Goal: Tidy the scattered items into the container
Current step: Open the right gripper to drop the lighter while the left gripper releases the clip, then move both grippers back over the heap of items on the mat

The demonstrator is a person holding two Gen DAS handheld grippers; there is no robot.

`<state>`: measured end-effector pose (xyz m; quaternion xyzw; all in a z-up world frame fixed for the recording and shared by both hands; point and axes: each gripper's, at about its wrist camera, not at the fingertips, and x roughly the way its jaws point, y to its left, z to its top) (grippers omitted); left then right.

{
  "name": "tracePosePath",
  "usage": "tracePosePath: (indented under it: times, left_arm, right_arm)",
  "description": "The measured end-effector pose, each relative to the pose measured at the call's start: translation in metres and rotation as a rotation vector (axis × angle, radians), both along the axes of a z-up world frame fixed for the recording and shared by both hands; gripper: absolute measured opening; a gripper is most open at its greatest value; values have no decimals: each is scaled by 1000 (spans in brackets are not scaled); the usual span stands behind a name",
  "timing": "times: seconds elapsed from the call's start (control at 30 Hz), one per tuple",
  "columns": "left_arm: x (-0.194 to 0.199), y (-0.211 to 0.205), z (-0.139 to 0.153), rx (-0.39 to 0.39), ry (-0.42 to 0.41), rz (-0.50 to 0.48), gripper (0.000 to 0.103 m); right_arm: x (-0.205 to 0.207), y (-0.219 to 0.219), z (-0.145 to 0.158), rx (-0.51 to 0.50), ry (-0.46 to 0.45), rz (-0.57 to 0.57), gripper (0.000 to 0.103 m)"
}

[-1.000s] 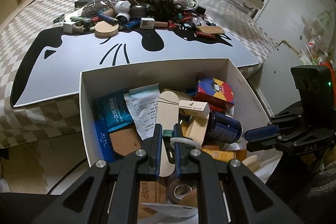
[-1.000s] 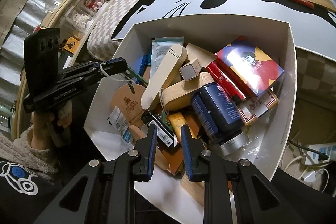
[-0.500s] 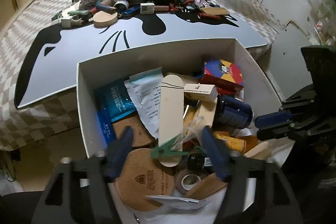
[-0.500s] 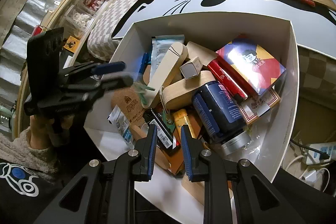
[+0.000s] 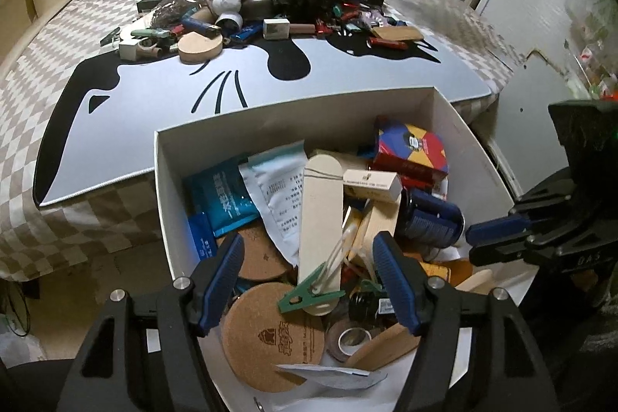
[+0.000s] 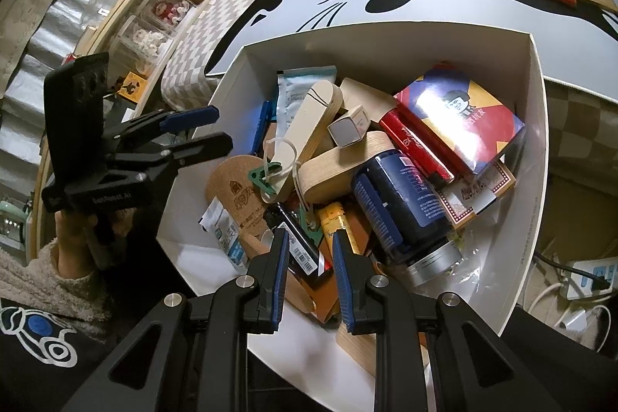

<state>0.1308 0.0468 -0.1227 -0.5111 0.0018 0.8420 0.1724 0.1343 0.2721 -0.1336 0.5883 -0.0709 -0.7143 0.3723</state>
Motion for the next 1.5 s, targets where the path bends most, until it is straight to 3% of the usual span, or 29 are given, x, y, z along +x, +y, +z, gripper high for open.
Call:
tracePosePath:
  times: [0.3, 0.73, 0.87, 0.9, 0.93, 1.0, 1.07, 1.13, 1.2, 1.3, 1.5]
  left_arm:
    - [-17, -4, 7, 30, 3, 21, 69]
    - [-42, -19, 27, 25, 60, 70, 69]
    - [-47, -21, 35, 17, 87, 74, 70]
    - [-48, -22, 37, 14, 93, 77, 75]
    - [-49, -23, 38, 10, 100, 79, 79]
    - [-52, -24, 41, -2, 116, 85, 86]
    - [-56, -26, 43, -12, 123, 89, 86]
    - [-60, -28, 44, -22, 126, 98, 86]
    - [-64, -30, 45, -33, 128, 105, 87]
    - [-70, -33, 47, -42, 135, 118, 93]
    - [-84, -38, 51, -63, 163, 148, 94]
  right_arm:
    - [-8, -1, 3, -11, -9, -6, 24]
    - [-43, -8, 36, 17, 111, -9, 24]
    - [-60, -6, 47, 1, 138, -57, 25]
    - [-63, -5, 49, 4, 148, -71, 40]
    - [-67, -4, 51, 8, 159, -85, 69]
    - [-72, -2, 56, 18, 183, -112, 84]
    - [-78, 0, 60, 21, 203, -129, 85]
    - [-86, 3, 65, 49, 239, -170, 98]
    - [-91, 6, 70, 67, 282, -200, 103]
    - [-99, 8, 75, 90, 324, -224, 103]
    - [-120, 14, 76, 63, 299, -256, 103]
